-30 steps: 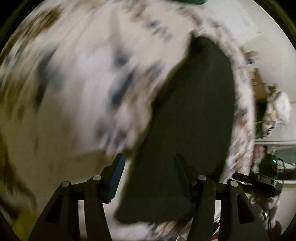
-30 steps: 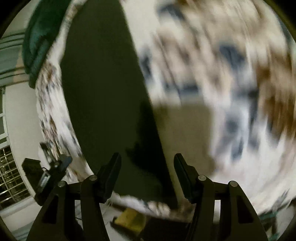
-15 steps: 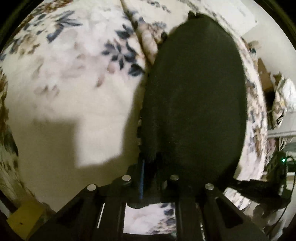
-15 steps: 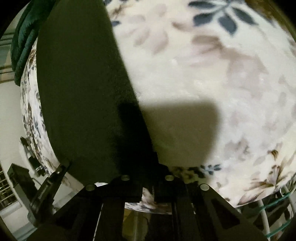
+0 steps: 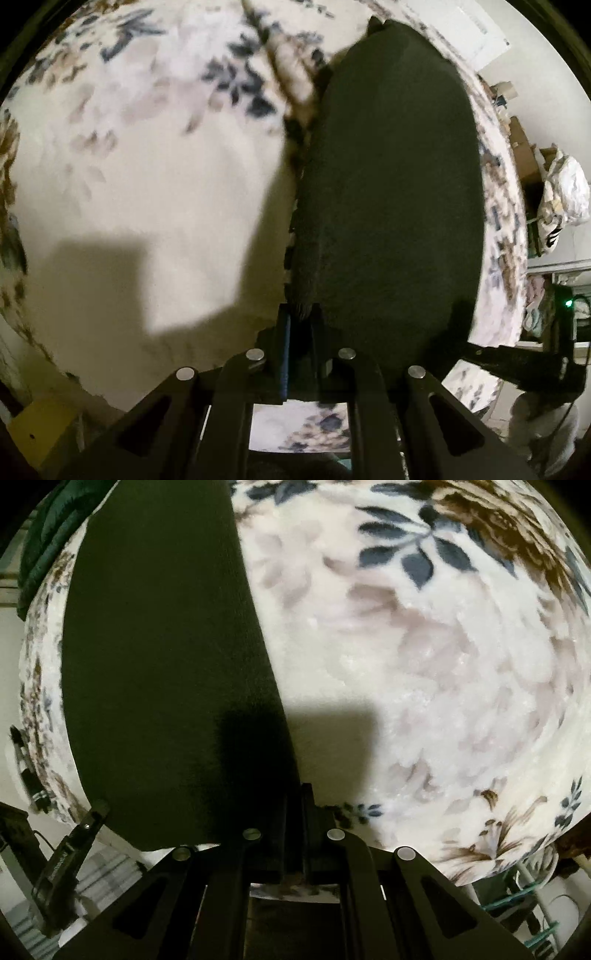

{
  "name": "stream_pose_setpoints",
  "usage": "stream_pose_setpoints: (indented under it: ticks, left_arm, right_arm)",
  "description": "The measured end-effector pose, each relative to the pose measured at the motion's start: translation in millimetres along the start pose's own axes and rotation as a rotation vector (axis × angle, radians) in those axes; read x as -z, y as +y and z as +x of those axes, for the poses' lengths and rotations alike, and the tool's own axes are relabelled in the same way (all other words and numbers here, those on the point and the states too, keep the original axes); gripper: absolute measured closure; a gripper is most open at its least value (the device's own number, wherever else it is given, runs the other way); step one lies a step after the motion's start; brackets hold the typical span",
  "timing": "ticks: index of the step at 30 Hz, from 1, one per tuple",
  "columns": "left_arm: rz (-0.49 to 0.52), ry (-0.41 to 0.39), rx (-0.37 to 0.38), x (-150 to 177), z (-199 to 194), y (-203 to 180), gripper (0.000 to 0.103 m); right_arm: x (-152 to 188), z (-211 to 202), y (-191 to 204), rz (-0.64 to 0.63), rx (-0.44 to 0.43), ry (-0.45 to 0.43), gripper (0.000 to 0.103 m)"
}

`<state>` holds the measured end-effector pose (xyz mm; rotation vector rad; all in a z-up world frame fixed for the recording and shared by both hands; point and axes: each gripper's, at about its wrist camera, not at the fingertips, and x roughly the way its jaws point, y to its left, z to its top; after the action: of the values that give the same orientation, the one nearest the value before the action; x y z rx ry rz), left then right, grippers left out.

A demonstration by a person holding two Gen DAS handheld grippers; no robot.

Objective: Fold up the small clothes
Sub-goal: 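Open the right tool and withdraw it from the folded sweater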

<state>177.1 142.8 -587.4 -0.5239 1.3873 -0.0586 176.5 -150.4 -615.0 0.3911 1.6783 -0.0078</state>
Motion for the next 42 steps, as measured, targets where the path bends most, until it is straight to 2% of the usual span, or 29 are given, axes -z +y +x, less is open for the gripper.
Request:
stream_pose_setpoints:
  ticks: [5,9,11,12,14,16,17,18,20,22,26,30,34,38,42]
  left_arm:
    - [-0.016,0.037,0.0,1,10,11,0.096]
    - [-0.044,0.08,0.035,0,-1,15,0.091]
    - [-0.066,0.091,0.049,0,-12,19,0.09]
    - [-0.068,0.086,0.056,0,-18,17,0.088]
    - [-0.062,0.07,0.069,-6,-33,10,0.079]
    - [-0.054,0.039,0.087,-19,-49,0,0.054]
    - [-0.056,0.022,0.106,-28,-56,-6,0.05]
    - [-0.056,-0.005,0.15,-42,-65,-14,0.049]
    - [-0.052,-0.039,0.172,-63,-71,-29,0.048]
    - [-0.046,-0.066,0.222,-92,-75,-45,0.047]
    - [0.0,-0.145,0.239,-153,-78,-78,0.047]
    - [0.037,-0.163,0.246,-230,-58,-96,0.047]
    - [0.064,-0.128,0.231,-296,-22,-106,0.047]
    - [0.074,-0.079,0.198,-365,26,-113,0.047]
    - [0.102,-0.051,0.194,-405,63,-122,0.047]
  right_arm:
    - [-8,22,0,0.009,0.031,0.031,0.098]
    - [-16,26,-5,0.05,-0.046,0.073,0.095]
    - [-16,21,-14,0.077,-0.117,0.1,0.087]
    - [-16,16,-18,0.089,-0.158,0.11,0.078]
    - [-15,3,-25,0.099,-0.226,0.107,0.06]
    - [-18,-17,-31,0.09,-0.276,0.075,0.054]
    - [-25,-31,-26,0.085,-0.299,0.049,0.048]
    - [-32,-45,-23,0.079,-0.316,0.023,0.042]
    - [-46,-65,-16,0.057,-0.343,-0.013,0.036]
    - [-74,-95,-14,0.042,-0.369,-0.065,0.035]
    - [-121,-137,-6,0.03,-0.42,-0.14,0.031]
    - [-176,-164,1,-0.001,-0.391,-0.197,0.031]
    - [-238,-162,9,0.013,-0.321,-0.217,0.031]
    - [-302,-145,12,0.056,-0.334,-0.199,0.031]
    - [-367,-126,34,0.078,-0.335,-0.211,0.031]
